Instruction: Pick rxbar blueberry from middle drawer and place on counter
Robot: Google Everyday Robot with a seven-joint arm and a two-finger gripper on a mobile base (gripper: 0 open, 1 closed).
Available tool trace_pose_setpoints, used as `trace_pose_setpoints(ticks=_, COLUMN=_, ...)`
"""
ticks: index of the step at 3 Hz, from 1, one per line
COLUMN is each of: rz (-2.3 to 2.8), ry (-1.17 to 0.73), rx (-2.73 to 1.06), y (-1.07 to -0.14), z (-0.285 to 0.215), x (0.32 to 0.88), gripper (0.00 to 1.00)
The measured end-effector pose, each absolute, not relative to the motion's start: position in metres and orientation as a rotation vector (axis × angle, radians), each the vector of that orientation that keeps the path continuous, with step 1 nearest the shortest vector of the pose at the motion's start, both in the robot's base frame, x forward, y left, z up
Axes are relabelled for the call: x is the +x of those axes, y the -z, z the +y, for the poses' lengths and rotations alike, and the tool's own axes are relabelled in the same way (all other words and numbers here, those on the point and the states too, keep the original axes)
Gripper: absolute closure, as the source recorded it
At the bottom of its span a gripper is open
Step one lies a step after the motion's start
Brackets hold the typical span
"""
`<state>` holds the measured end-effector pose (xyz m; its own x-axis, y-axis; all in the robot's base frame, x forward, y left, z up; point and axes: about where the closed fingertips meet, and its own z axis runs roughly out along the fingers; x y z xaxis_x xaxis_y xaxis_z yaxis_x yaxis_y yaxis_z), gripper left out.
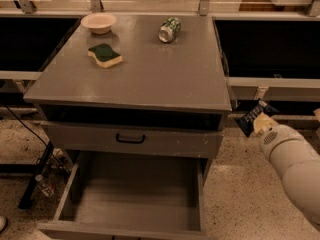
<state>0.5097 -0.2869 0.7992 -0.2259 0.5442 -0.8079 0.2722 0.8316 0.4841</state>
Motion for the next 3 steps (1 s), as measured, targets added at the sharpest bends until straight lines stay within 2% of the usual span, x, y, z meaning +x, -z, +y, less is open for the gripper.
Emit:
trace_pose_setpoints(ticks=1, rz=1.688, ry=-0.288, rx=0.558, y=-0.874, z=-0.285, x=0.521, gripper=1.00)
trace_pose_setpoints(ticks=3, rz=1.579, ry=-0.312, rx=0.442, y=-0.954, z=-0.257, x=0.535, gripper=1.00)
